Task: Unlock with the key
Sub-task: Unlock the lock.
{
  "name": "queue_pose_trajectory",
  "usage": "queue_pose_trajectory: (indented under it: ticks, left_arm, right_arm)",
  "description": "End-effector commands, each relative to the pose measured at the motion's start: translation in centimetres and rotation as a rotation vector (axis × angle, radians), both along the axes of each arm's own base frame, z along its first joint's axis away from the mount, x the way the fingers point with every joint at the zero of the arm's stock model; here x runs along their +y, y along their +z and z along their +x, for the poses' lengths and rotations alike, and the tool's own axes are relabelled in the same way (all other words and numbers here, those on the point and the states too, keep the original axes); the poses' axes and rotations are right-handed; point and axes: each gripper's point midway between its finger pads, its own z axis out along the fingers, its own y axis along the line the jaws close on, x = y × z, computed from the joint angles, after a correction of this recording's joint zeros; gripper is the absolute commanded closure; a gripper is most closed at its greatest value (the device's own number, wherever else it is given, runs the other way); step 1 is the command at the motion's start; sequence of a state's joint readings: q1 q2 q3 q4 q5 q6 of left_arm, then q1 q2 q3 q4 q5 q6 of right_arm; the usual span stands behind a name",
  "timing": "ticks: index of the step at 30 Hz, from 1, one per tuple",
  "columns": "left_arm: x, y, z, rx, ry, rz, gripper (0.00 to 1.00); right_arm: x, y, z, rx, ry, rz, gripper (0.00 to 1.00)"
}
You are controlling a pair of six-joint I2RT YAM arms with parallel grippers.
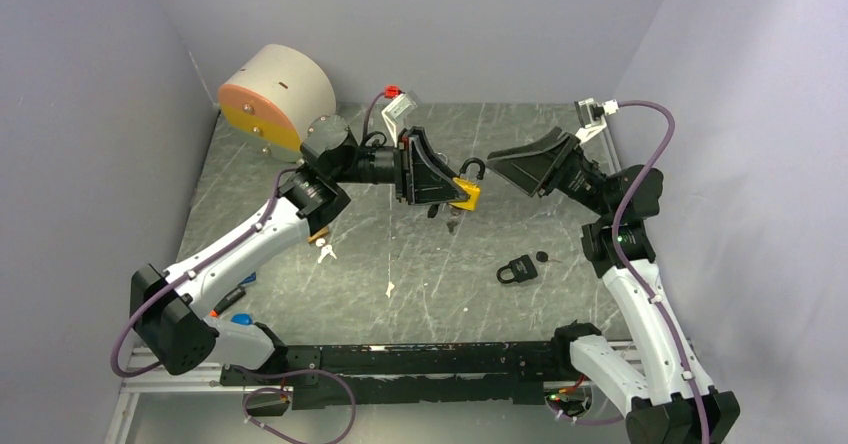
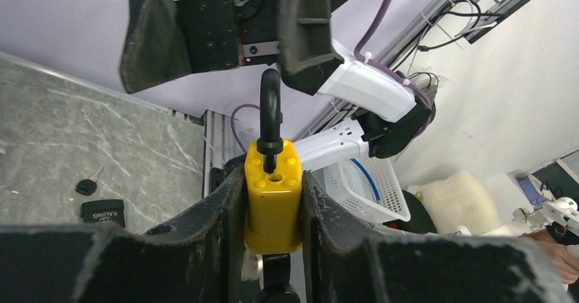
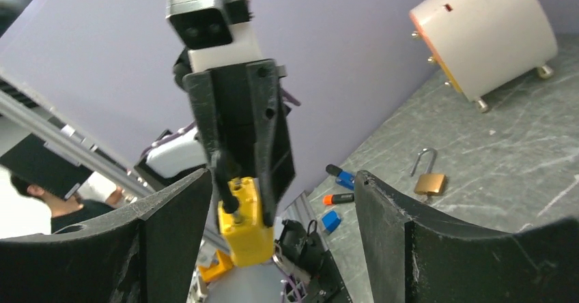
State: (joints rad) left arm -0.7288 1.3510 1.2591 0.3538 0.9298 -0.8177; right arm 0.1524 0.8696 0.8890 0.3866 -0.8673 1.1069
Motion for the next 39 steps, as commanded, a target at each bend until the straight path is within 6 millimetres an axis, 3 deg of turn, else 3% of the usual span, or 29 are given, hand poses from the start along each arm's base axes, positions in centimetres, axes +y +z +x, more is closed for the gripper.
queue_pose_trajectory:
  ticks: [1, 7, 13, 16, 18, 21, 26, 29, 32, 34, 36, 39]
  left_arm:
    - [0.4, 3.3, -0.9, -0.083, -0.025, -0.08, 0.97]
    - [0.1, 3.1, -0.8, -0.074, -0.041, -0.082, 0.98]
    - [0.0, 2.6, -0.7, -0.076, -0.038, -0.06, 0.97]
    - [0.1, 2.7, -0.5, -0.091, -0.01, -0.051, 0.97]
    - [0.2, 2.4, -0.1, -0.098, 0.022, -0.028, 0.97]
    - [0.3, 2.0, 0.1, -0.105, 0.044, 0.002, 0.98]
    - [0.3, 1.6, 0.1, -0.098, 0.045, 0.016, 0.97]
    - [0.4, 1.6, 0.4, -0.105, 0.062, 0.027, 0.97]
    - [0.8, 1.0, 0.8, -0.139, 0.11, 0.062, 0.98]
    - [1.2, 0.6, 1.1, -0.178, 0.145, 0.087, 0.97]
    - [1.6, -1.2, 1.8, -0.214, 0.185, 0.159, 0.97]
    - [2.4, -4.9, 3.6, -0.259, 0.272, 0.312, 0.97]
  right_arm:
    - [0.6, 3.4, -3.2, -0.178, 0.093, 0.008, 0.21]
    - [1.5, 3.5, -3.7, -0.179, 0.131, -0.016, 0.25]
    - [2.3, 2.6, -1.6, -0.1, 0.096, -0.091, 0.51]
    - [2.6, 1.5, -0.7, -0.052, 0.077, -0.135, 0.68]
    - [2.7, 0.1, 0.1, 0.006, 0.049, -0.183, 0.74]
    - [3.0, -1.3, 0.5, 0.036, 0.032, -0.238, 0.74]
    - [3.6, -2.6, 0.2, 0.057, 0.064, -0.258, 0.6]
    - [3.5, -3.6, 0.7, 0.11, 0.04, -0.278, 0.74]
    - [2.6, -5.9, 2.5, 0.247, -0.066, -0.34, 0.85]
    - [1.3, -8.5, 4.0, 0.391, -0.182, -0.399, 0.93]
    - [0.6, -11.7, 4.9, 0.516, -0.257, -0.481, 0.98]
    - [0.7, -15.8, 5.8, 0.613, -0.312, -0.602, 0.9]
